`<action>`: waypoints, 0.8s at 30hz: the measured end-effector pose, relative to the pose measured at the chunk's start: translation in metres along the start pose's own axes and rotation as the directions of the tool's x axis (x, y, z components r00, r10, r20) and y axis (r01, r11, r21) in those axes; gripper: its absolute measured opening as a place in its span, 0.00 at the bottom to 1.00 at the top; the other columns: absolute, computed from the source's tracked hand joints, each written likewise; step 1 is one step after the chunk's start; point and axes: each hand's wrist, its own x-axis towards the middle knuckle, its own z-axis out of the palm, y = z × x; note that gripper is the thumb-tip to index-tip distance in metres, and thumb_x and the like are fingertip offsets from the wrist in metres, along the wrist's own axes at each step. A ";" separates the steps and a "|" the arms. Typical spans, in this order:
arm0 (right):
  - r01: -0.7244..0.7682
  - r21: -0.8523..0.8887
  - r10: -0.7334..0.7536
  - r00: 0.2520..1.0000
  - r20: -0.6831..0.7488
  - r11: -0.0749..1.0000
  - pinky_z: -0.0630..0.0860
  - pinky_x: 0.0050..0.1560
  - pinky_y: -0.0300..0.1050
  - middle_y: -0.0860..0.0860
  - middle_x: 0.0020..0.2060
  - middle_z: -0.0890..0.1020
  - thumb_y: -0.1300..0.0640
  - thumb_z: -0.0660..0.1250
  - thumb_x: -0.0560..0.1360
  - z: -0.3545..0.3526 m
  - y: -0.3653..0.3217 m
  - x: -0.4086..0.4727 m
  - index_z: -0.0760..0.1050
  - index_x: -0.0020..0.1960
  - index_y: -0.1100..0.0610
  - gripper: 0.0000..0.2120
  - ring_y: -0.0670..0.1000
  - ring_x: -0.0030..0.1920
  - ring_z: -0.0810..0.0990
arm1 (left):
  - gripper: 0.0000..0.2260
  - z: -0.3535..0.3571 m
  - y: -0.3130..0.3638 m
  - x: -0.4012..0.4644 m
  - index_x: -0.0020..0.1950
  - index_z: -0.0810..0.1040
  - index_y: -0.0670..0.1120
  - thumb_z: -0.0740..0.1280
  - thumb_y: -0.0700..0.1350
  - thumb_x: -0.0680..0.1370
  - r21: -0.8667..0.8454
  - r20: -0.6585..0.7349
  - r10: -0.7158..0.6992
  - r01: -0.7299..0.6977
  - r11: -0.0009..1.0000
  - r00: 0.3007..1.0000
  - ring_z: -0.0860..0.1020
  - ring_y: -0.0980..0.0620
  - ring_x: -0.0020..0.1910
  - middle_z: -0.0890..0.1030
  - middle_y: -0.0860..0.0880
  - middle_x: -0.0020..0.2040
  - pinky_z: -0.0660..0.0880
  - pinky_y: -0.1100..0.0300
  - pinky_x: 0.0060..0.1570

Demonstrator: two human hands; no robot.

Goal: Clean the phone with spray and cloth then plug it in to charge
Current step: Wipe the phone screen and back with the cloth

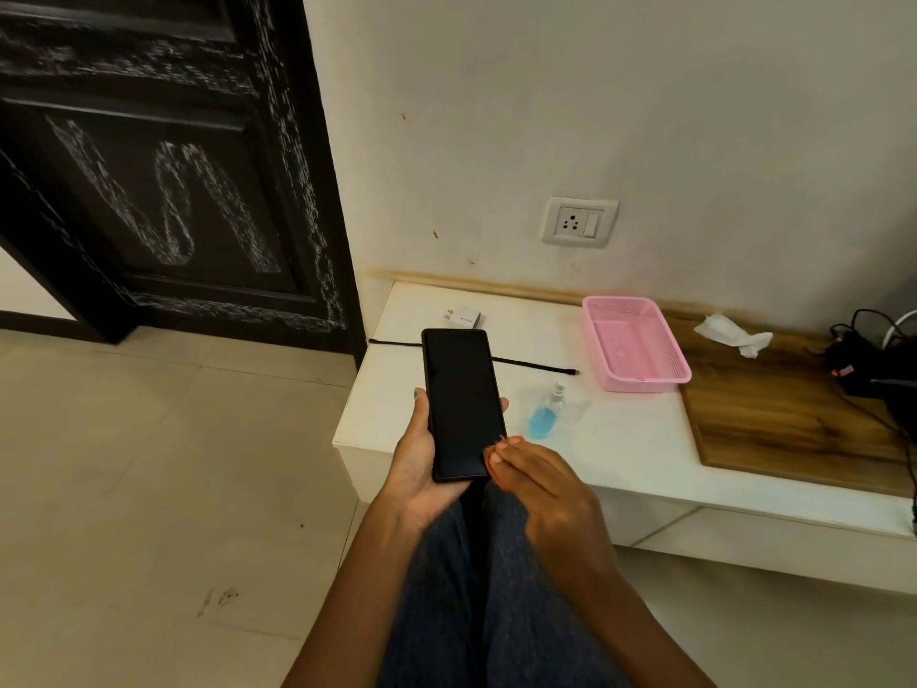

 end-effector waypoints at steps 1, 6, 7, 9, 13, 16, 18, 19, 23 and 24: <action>-0.015 -0.021 0.015 1.000 0.002 1.000 0.75 0.60 0.47 0.57 0.52 0.83 0.70 0.68 0.70 -0.001 0.003 -0.002 0.79 0.55 0.64 0.14 0.54 0.57 0.79 | 0.29 0.000 0.000 -0.001 0.60 0.80 0.43 0.51 0.63 0.79 0.003 -0.005 0.012 -0.012 1.000 1.000 0.76 0.41 0.59 0.77 0.36 0.63 0.70 0.45 0.62; -0.033 -0.061 0.034 0.999 0.010 0.998 0.75 0.59 0.51 0.58 0.51 0.83 0.72 0.71 0.66 0.003 0.002 -0.001 0.79 0.54 0.65 0.17 0.57 0.54 0.81 | 0.29 0.007 -0.001 -0.003 0.64 0.76 0.43 0.53 0.64 0.78 0.045 -0.016 0.018 -0.017 0.999 1.000 0.77 0.42 0.58 0.76 0.37 0.64 0.75 0.47 0.59; -0.036 -0.063 0.036 0.999 0.005 0.997 0.75 0.58 0.51 0.59 0.51 0.83 0.71 0.69 0.66 0.003 0.002 0.003 0.79 0.54 0.65 0.16 0.58 0.54 0.81 | 0.30 0.008 -0.001 -0.003 0.64 0.77 0.41 0.54 0.64 0.78 0.052 -0.017 0.014 -0.013 0.999 1.000 0.77 0.42 0.58 0.76 0.37 0.64 0.75 0.48 0.59; -0.049 -0.056 0.049 0.999 -0.001 0.997 0.75 0.59 0.50 0.59 0.51 0.83 0.72 0.67 0.66 0.002 0.003 0.013 0.80 0.53 0.66 0.16 0.58 0.54 0.81 | 0.31 0.008 -0.002 -0.003 0.64 0.77 0.40 0.54 0.64 0.77 0.074 -0.009 -0.001 0.002 0.997 1.000 0.78 0.43 0.57 0.77 0.37 0.63 0.77 0.50 0.57; -0.118 -0.047 0.119 0.992 0.033 0.992 0.75 0.58 0.48 0.60 0.50 0.83 0.78 0.71 0.61 0.000 0.014 0.037 0.79 0.54 0.67 0.23 0.59 0.53 0.81 | 0.29 0.007 -0.011 0.000 0.60 0.81 0.42 0.55 0.64 0.77 0.118 0.010 -0.057 0.055 0.991 0.998 0.81 0.46 0.56 0.81 0.40 0.59 0.79 0.52 0.56; -0.175 -0.036 0.178 0.982 0.065 0.984 0.77 0.56 0.51 0.59 0.51 0.83 0.80 0.73 0.58 0.000 0.014 0.044 0.79 0.55 0.66 0.26 0.59 0.53 0.81 | 0.29 0.005 -0.013 0.001 0.60 0.81 0.44 0.54 0.64 0.78 0.132 0.021 -0.080 0.076 0.988 0.997 0.81 0.46 0.56 0.81 0.42 0.59 0.79 0.52 0.54; -0.201 -0.033 0.203 0.977 0.060 0.979 0.75 0.59 0.49 0.60 0.51 0.82 0.78 0.74 0.59 0.000 0.008 0.037 0.78 0.55 0.67 0.26 0.59 0.53 0.81 | 0.29 0.003 -0.013 0.001 0.59 0.82 0.44 0.54 0.65 0.77 0.143 0.017 -0.088 0.085 0.986 0.996 0.81 0.46 0.56 0.81 0.42 0.59 0.79 0.53 0.55; -0.191 -0.039 0.193 0.980 0.052 0.981 0.72 0.61 0.48 0.60 0.51 0.82 0.78 0.74 0.59 0.000 0.004 0.030 0.79 0.55 0.67 0.24 0.60 0.53 0.81 | 0.30 0.002 -0.013 0.002 0.58 0.82 0.43 0.54 0.65 0.77 0.145 0.017 -0.091 0.087 0.986 0.996 0.80 0.46 0.57 0.81 0.41 0.59 0.78 0.53 0.56; -0.159 -0.072 0.161 0.986 0.034 0.985 0.72 0.60 0.49 0.59 0.50 0.83 0.75 0.66 0.61 0.003 -0.020 0.003 0.80 0.52 0.67 0.20 0.60 0.53 0.81 | 0.32 -0.004 -0.016 0.004 0.57 0.82 0.41 0.56 0.66 0.73 0.132 0.016 -0.087 0.084 0.988 0.996 0.76 0.45 0.60 0.78 0.40 0.62 0.68 0.50 0.68; -0.160 -0.074 0.164 0.985 0.045 0.984 0.72 0.62 0.47 0.59 0.50 0.83 0.74 0.66 0.61 0.003 -0.025 -0.002 0.81 0.51 0.66 0.19 0.60 0.53 0.81 | 0.32 -0.005 -0.017 0.005 0.56 0.83 0.42 0.56 0.65 0.72 0.126 0.014 -0.082 0.080 0.989 0.997 0.75 0.45 0.60 0.77 0.40 0.63 0.64 0.48 0.70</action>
